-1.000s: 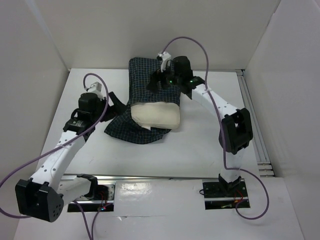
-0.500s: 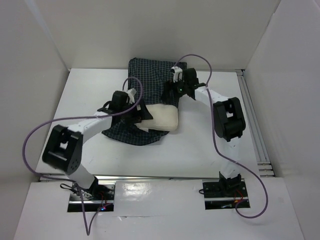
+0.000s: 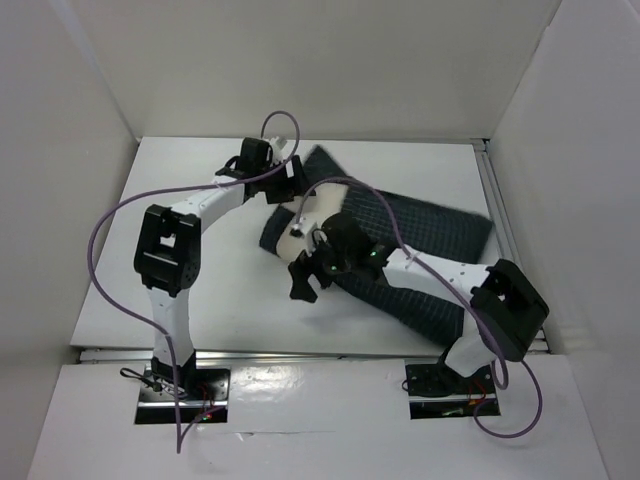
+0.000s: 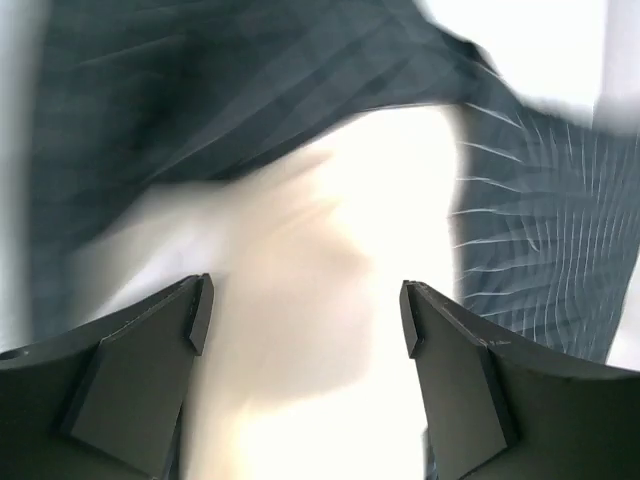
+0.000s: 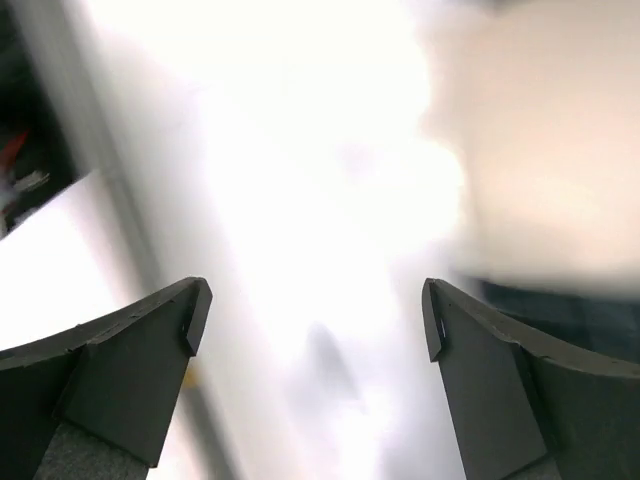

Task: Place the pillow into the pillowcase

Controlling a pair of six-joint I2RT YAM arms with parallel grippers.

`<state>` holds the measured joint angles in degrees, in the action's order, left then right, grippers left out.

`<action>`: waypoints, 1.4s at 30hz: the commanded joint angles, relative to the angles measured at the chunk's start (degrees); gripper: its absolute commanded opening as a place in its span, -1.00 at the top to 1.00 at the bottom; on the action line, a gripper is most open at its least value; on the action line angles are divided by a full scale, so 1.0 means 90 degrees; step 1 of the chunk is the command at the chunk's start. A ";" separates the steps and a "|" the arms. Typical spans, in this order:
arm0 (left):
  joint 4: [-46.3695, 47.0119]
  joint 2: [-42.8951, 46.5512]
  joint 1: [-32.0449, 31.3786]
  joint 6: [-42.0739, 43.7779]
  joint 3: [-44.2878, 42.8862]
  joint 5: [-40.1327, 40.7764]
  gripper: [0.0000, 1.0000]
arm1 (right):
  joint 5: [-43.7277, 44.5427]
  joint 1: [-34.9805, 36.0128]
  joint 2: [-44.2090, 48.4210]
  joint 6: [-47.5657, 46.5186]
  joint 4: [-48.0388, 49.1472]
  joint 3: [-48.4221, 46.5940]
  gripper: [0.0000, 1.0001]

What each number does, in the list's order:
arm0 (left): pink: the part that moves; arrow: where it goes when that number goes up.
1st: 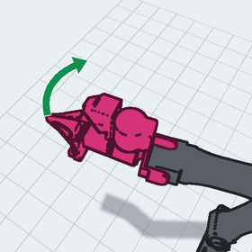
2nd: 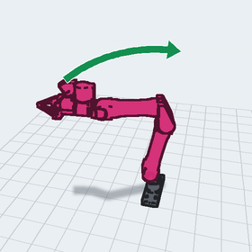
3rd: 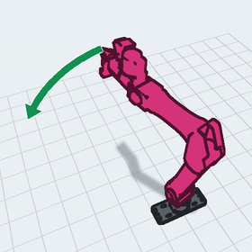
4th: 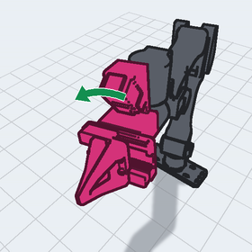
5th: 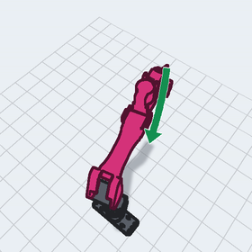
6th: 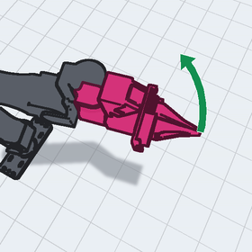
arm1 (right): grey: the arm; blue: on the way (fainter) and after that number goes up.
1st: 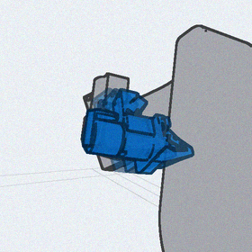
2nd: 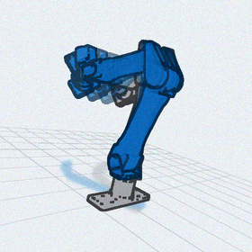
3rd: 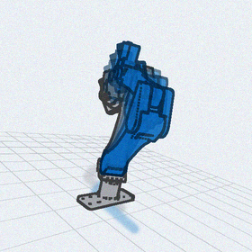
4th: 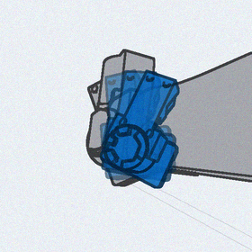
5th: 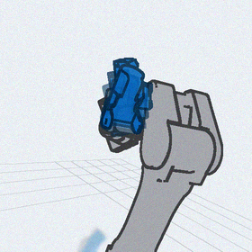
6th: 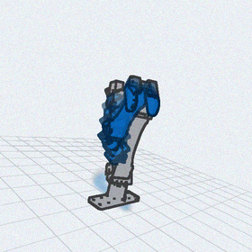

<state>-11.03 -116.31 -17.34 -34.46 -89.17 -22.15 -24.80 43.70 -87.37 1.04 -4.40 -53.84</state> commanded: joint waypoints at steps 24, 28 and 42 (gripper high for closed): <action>-0.0630 0.4047 -0.0104 0.0068 0.2672 0.2444 -1.00 | 0.5070 -0.0441 -0.2312 -0.0770 -0.2781 -0.3666 -1.00; -0.0562 0.3725 -0.0104 0.0127 0.2612 0.2218 -1.00 | 0.5049 -0.0753 -0.2908 -0.0682 -0.2929 -0.3607 -1.00; -0.0202 0.2807 -0.0104 0.0586 0.1958 0.1203 -0.98 | 0.1946 -0.1300 -0.1110 -0.1052 -0.1173 -0.2369 1.00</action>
<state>-16.25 -89.10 -18.39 -31.53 -69.47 -5.96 14.02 33.52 -110.15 -7.64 -21.58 -79.53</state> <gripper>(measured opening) 0.995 0.146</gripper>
